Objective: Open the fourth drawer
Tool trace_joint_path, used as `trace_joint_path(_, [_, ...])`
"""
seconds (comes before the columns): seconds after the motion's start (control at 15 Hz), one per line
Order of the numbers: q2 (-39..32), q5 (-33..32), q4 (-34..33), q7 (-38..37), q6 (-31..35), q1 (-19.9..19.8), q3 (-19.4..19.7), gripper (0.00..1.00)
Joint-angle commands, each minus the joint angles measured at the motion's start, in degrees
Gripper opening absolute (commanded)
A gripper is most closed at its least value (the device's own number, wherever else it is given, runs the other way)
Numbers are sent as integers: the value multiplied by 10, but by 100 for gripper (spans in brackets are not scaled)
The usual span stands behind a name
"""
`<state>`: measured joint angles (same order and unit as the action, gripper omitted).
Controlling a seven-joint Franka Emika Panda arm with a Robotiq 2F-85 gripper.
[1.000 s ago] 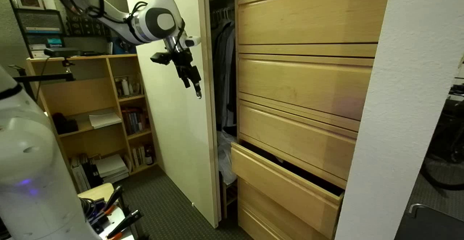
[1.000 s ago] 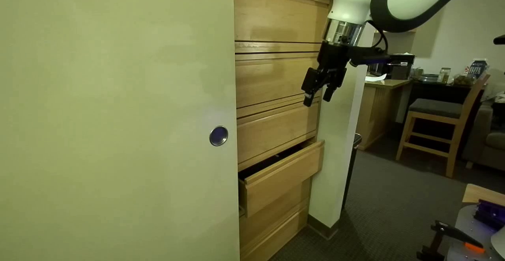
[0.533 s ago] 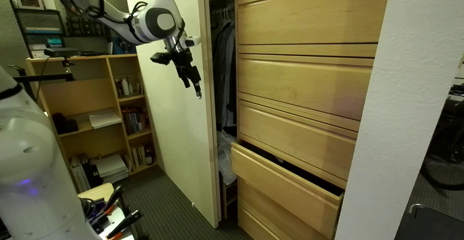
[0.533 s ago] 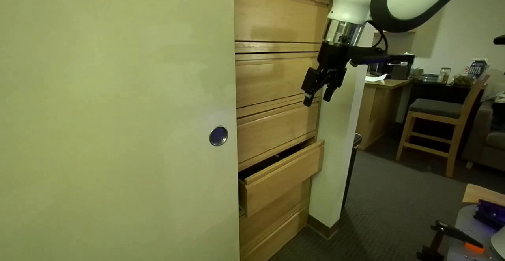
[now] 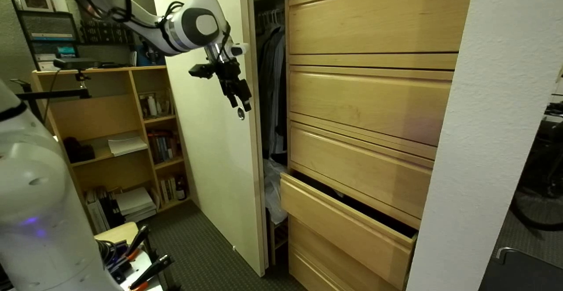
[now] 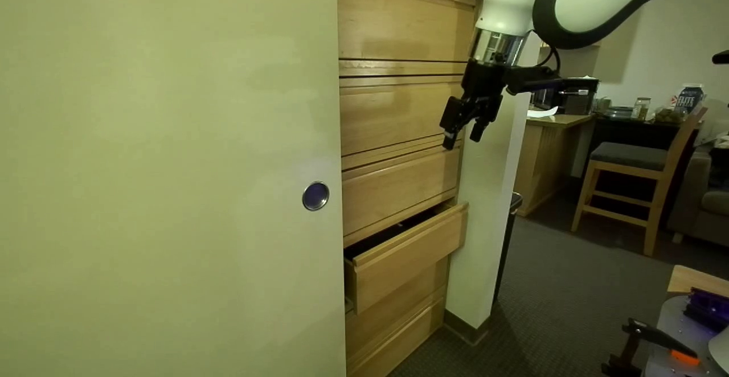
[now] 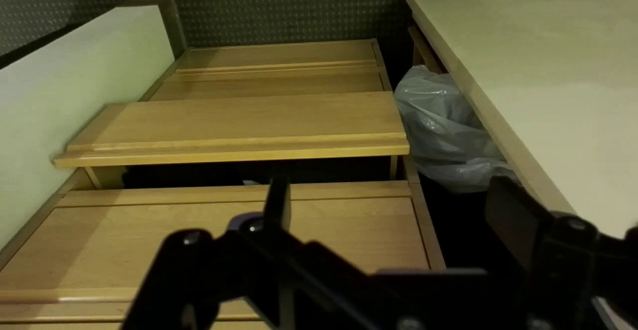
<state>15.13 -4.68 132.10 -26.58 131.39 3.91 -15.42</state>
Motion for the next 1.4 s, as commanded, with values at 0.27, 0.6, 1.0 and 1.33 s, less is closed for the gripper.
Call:
trace_joint_path(0.27, [-9, -16, 8, 127, 13, -6, 72, 100])
trace_joint_path(0.6, [-29, -49, 1, 178, 18, -18, 98, 100])
trace_joint_path(1.0, [-72, -118, -18, 218, 44, -29, 117, 100])
trace_joint_path(1.33, [-101, -125, -37, 262, 63, -27, 129, 100])
